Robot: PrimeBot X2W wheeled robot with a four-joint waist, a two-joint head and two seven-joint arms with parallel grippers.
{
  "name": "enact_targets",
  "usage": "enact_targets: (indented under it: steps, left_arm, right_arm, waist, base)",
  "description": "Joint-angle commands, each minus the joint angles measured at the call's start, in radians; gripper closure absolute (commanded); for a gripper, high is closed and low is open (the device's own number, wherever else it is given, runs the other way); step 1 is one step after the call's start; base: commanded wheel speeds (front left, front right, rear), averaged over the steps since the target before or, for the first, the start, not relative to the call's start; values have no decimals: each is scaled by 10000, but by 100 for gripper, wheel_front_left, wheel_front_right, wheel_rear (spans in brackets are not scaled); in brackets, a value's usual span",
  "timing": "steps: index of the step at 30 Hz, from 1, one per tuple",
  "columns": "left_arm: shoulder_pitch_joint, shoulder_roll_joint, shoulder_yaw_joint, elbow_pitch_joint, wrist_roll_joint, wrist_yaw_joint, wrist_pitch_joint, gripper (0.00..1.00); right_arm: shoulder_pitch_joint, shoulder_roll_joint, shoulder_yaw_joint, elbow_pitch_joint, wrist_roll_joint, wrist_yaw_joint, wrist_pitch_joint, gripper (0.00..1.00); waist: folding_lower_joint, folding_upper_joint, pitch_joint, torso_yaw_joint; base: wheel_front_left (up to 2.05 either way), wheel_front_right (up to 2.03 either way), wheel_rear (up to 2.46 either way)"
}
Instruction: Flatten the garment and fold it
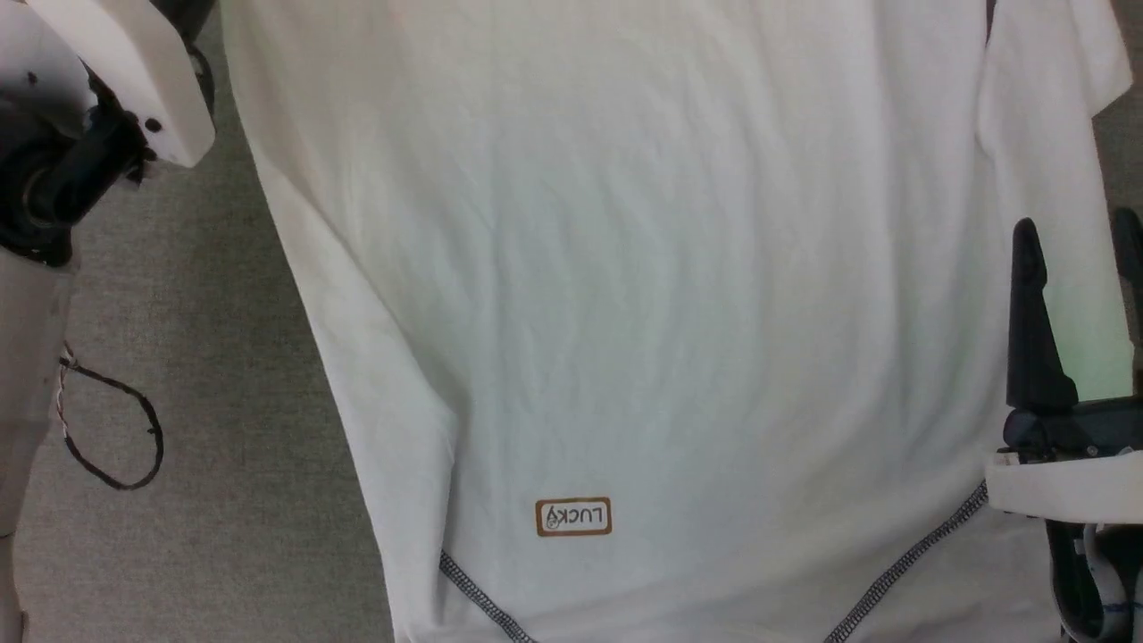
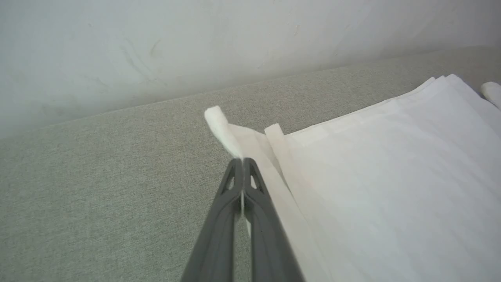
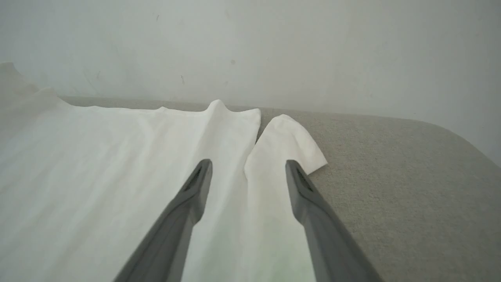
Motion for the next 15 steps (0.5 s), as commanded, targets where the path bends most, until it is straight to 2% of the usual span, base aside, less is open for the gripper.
enact_targets:
  steps: [1,15]
  left_arm:
    - [158,11,-34,-112,-76,-50,-30,100]
    - [584,126,-261,-1091,-359,-3,297,100]
  right_arm:
    - [10,7,9,43,74,-11,-49,0]
    - [229,7,25,315,259,-11,-50,0]
  waist:
    - [0,0,-333,49]
    - [0,0,-1211,116]
  base:
    - [0,0,0]
    - [0,0,0]
